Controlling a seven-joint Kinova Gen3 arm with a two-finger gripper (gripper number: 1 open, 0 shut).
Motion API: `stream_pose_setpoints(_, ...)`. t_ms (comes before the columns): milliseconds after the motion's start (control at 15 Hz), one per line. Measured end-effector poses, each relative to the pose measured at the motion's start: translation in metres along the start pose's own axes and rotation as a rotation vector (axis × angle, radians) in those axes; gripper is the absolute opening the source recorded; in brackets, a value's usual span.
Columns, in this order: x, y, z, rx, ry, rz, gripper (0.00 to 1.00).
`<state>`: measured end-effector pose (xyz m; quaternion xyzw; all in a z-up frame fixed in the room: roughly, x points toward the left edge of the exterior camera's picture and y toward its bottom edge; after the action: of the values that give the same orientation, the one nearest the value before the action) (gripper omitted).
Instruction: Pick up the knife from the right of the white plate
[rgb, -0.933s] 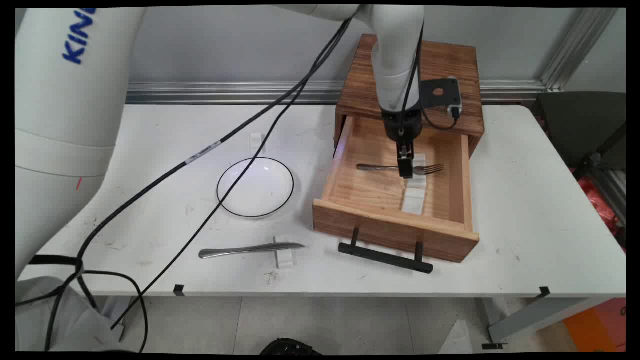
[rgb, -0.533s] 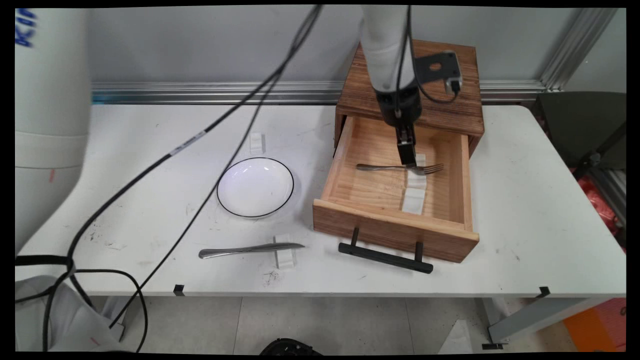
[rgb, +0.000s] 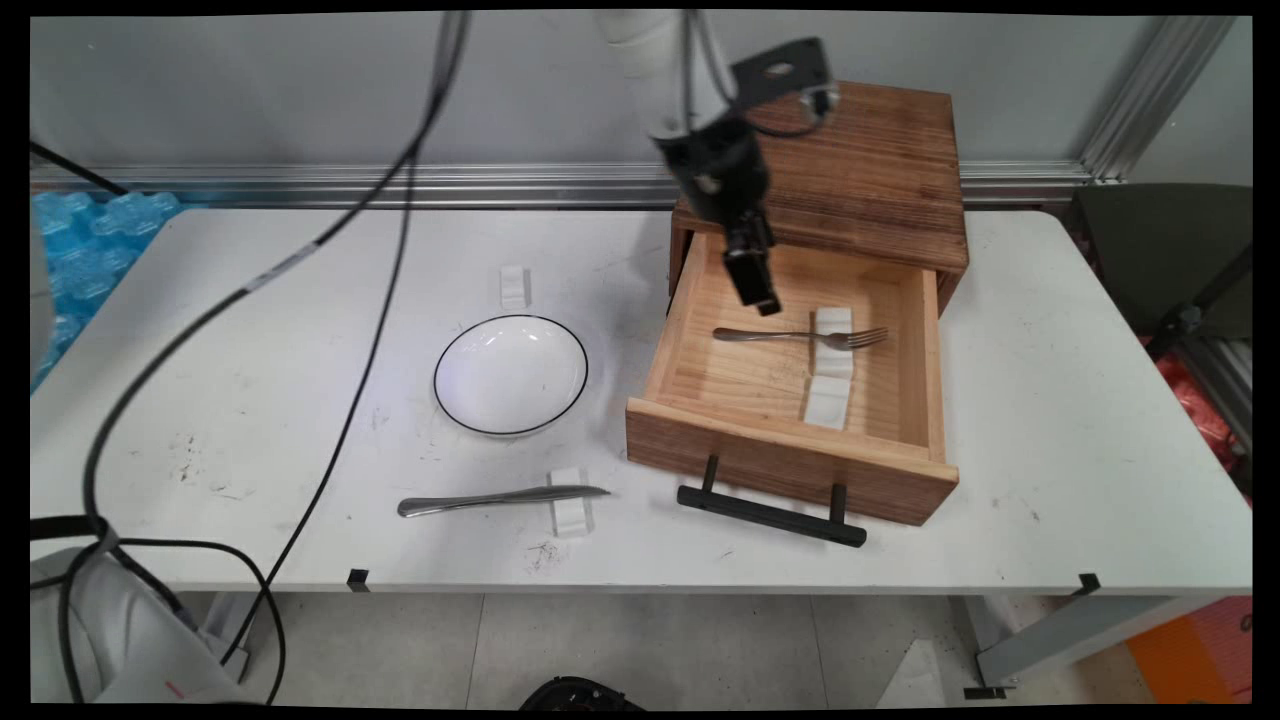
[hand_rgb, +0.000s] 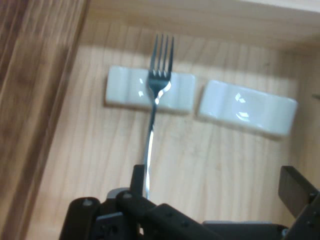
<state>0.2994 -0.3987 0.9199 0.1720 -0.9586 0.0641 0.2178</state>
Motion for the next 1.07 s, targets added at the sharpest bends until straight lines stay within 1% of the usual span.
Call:
stream_pose_setpoints(267, -0.049, 0.010, -0.039, -0.006, 0.042, -0.042, 1.00)
stream_pose_setpoints(400, -0.077, 0.017, -0.059, -0.006, 0.056, -0.063, 1.00)
stream_pose_setpoints(467, -0.083, 0.018, -0.064, -0.005, 0.058, -0.071, 1.00)
stream_pose_setpoints(533, -0.095, 0.022, -0.073, -0.003, 0.059, -0.087, 1.00)
stream_pose_setpoints(733, -0.132, 0.037, -0.103, -0.006, 0.044, -0.133, 1.00)
stream_pose_setpoints(867, -0.156, 0.051, -0.126, -0.015, 0.022, -0.153, 1.00)
stream_pose_setpoints(1067, -0.183, 0.066, -0.153, -0.027, -0.011, -0.168, 1.00)
